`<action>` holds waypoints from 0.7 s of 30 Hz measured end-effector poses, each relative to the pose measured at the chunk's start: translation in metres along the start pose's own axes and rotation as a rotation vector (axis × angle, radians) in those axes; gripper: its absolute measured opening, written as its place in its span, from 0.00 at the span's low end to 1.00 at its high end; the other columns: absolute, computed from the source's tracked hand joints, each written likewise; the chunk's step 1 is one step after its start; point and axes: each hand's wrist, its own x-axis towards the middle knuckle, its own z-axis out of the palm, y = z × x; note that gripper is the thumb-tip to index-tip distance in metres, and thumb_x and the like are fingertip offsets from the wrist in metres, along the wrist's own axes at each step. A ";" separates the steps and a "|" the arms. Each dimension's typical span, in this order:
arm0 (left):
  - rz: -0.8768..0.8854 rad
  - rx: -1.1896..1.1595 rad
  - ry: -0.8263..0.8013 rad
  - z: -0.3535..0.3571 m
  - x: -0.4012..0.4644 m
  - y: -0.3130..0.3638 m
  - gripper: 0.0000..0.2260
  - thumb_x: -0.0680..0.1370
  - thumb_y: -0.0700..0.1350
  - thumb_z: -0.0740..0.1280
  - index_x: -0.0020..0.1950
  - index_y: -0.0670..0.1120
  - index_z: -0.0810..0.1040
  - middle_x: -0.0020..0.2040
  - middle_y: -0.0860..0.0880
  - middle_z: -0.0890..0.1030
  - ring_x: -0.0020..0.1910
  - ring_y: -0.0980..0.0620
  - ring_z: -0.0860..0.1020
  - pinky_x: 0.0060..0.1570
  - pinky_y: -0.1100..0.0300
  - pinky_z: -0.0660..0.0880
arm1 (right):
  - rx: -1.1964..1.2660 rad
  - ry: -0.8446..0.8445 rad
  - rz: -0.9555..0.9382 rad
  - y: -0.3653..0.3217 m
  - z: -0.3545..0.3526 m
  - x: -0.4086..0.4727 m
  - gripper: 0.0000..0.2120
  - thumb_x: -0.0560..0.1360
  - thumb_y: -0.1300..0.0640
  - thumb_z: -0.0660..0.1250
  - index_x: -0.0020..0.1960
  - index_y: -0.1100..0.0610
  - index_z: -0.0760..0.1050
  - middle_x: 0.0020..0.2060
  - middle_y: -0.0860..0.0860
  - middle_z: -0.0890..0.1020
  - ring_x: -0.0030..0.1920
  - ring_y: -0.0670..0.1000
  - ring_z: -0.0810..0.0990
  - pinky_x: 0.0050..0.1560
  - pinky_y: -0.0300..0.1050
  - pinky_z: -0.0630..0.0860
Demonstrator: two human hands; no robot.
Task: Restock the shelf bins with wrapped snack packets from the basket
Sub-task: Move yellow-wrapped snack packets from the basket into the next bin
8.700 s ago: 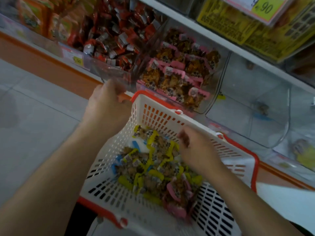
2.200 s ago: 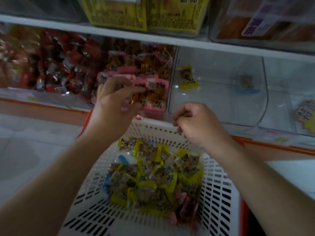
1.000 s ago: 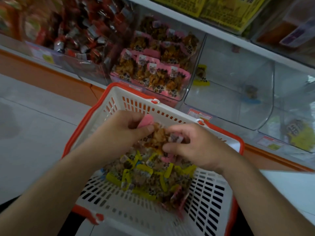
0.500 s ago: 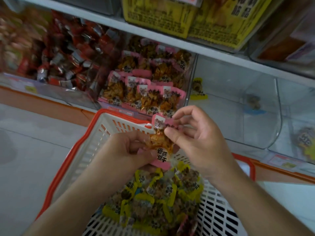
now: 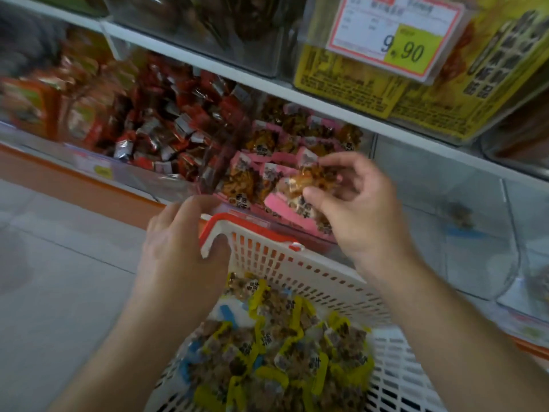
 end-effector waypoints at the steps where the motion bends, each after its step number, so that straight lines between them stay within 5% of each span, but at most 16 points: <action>1: -0.048 0.093 -0.029 -0.002 0.003 -0.007 0.23 0.81 0.47 0.69 0.75 0.58 0.68 0.70 0.55 0.71 0.71 0.50 0.67 0.67 0.51 0.70 | -0.037 0.029 -0.030 -0.003 0.011 0.019 0.19 0.72 0.57 0.83 0.56 0.42 0.80 0.53 0.42 0.87 0.53 0.43 0.87 0.57 0.53 0.85; 4: -0.276 0.198 -0.273 0.004 0.004 -0.024 0.31 0.80 0.53 0.67 0.79 0.53 0.57 0.74 0.47 0.66 0.73 0.42 0.67 0.72 0.43 0.69 | -0.206 0.080 -0.115 -0.007 0.043 0.072 0.20 0.72 0.48 0.82 0.61 0.43 0.80 0.60 0.44 0.85 0.62 0.49 0.83 0.65 0.57 0.81; 7: -0.325 0.273 -0.416 0.012 0.001 -0.028 0.28 0.80 0.57 0.67 0.74 0.50 0.59 0.67 0.46 0.69 0.67 0.43 0.69 0.66 0.46 0.72 | -0.424 0.085 -0.135 -0.010 0.065 0.112 0.32 0.75 0.42 0.78 0.74 0.51 0.75 0.72 0.50 0.79 0.72 0.53 0.77 0.75 0.50 0.72; 11: -0.290 0.267 -0.400 0.009 0.002 -0.025 0.19 0.80 0.55 0.64 0.64 0.51 0.60 0.57 0.50 0.65 0.62 0.47 0.68 0.63 0.49 0.71 | -0.525 0.016 -0.189 -0.011 0.090 0.136 0.27 0.77 0.49 0.78 0.73 0.54 0.75 0.72 0.52 0.77 0.73 0.55 0.75 0.75 0.52 0.71; 14: -0.277 0.269 -0.384 0.009 0.002 -0.025 0.19 0.81 0.54 0.63 0.67 0.51 0.60 0.58 0.50 0.66 0.63 0.48 0.67 0.64 0.50 0.71 | -0.610 -0.022 -0.303 -0.006 0.101 0.137 0.18 0.76 0.55 0.78 0.64 0.52 0.78 0.66 0.50 0.78 0.70 0.53 0.75 0.67 0.45 0.71; 21: -0.240 0.263 -0.329 0.014 0.002 -0.031 0.21 0.82 0.54 0.63 0.70 0.50 0.59 0.55 0.52 0.62 0.55 0.52 0.60 0.61 0.53 0.69 | -0.949 0.036 -0.355 0.001 0.107 0.141 0.22 0.79 0.44 0.73 0.70 0.46 0.76 0.75 0.51 0.73 0.78 0.59 0.65 0.78 0.59 0.61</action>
